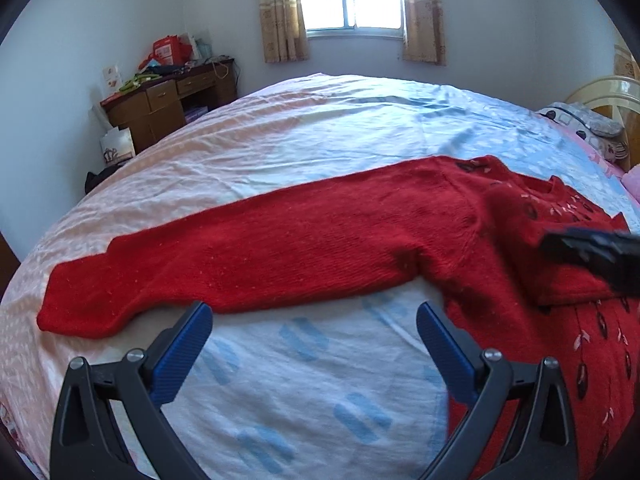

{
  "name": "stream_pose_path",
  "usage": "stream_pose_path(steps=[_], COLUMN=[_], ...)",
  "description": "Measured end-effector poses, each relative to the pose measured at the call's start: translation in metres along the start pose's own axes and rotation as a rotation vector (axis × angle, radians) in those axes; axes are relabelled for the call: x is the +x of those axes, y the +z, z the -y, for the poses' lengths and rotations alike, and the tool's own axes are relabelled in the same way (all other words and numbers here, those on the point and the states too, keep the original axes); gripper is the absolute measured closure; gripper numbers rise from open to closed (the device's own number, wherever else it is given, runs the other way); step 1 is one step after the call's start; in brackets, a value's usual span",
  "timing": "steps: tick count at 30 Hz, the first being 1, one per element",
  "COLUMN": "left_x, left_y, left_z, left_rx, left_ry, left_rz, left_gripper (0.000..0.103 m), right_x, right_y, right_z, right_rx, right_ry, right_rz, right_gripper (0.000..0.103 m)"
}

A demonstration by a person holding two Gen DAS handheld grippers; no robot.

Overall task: Fold small clothes
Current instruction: 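Lift the sleeve with the right tool and fold it across the sweater body, then open the right tool to release the sleeve while the left tool grasps the other sleeve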

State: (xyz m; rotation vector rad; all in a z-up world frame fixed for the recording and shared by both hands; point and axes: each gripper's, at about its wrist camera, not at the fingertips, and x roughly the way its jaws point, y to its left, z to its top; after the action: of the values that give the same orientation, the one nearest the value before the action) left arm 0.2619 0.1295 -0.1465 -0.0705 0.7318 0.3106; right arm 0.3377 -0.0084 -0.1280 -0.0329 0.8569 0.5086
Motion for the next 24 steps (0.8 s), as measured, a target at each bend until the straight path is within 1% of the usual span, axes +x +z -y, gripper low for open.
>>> stream_pose_path(steps=[2, 4, 5, 8, 10, 11, 13, 15, 16, 17, 18, 19, 21, 22, 24], left_x=[-0.004, -0.008, -0.008, -0.010, -0.007, -0.004, 0.004, 0.015, 0.022, 0.028, 0.033, 0.036, 0.041, 0.039, 0.026], left_y=[0.003, 0.008, 0.011, 0.018, 0.023, 0.025, 0.030, 0.033, 0.034, 0.034, 0.033, 0.031, 0.027, 0.026, 0.026], left_z=[0.005, 0.013, 0.020, 0.037, 0.048, 0.052, 0.059, 0.066, 0.071, 0.075, 0.079, 0.083, 0.091, 0.093, 0.095], left_rx=[0.003, 0.015, 0.026, 0.072, 0.107, 0.112, 0.108, 0.101, 0.105, 0.108, 0.111, 0.118, 0.142, 0.145, 0.151], left_ry=[-0.040, -0.071, -0.105, -0.140, -0.159, -0.163, -0.201, -0.229, -0.237, -0.231, -0.224, -0.226, -0.240, -0.256, -0.232], left_rz=[0.006, 0.012, 0.009, 0.015, 0.020, 0.016, -0.006, -0.044, -0.069, -0.090, -0.106, -0.124, -0.146, -0.134, -0.084], left_gripper=[0.000, 0.000, 0.000, 0.000, 0.000, 0.000, 0.002, 0.014, 0.016, 0.022, 0.034, 0.042, 0.084, 0.088, 0.090], right_x=[-0.016, -0.034, -0.045, -0.071, -0.084, -0.089, -0.097, -0.100, -0.101, -0.102, -0.101, -0.101, -0.102, -0.103, -0.103], right_y=[-0.014, -0.030, -0.042, -0.073, -0.093, -0.102, -0.121, -0.134, -0.138, -0.144, -0.146, -0.149, -0.151, -0.151, -0.151], right_z=[0.016, 0.033, 0.043, 0.064, 0.072, 0.075, 0.079, 0.082, 0.083, 0.085, 0.086, 0.088, 0.089, 0.088, 0.089], right_rx=[0.013, 0.015, 0.017, 0.017, 0.008, 0.003, -0.001, 0.011, 0.018, 0.027, 0.035, 0.045, 0.056, 0.056, 0.049], right_ry=[-0.018, -0.067, -0.094, -0.159, -0.193, -0.203, -0.215, -0.214, -0.215, -0.217, -0.219, -0.221, -0.218, -0.217, -0.217], right_rz=[-0.005, -0.012, -0.014, -0.020, -0.018, -0.016, -0.010, 0.002, 0.013, 0.026, 0.034, 0.042, 0.064, 0.064, 0.069], right_gripper=[0.046, 0.046, 0.046, 0.046, 0.046, 0.046, 0.046, 0.046, 0.046, 0.046, 0.046, 0.046, 0.046, 0.045, 0.044])
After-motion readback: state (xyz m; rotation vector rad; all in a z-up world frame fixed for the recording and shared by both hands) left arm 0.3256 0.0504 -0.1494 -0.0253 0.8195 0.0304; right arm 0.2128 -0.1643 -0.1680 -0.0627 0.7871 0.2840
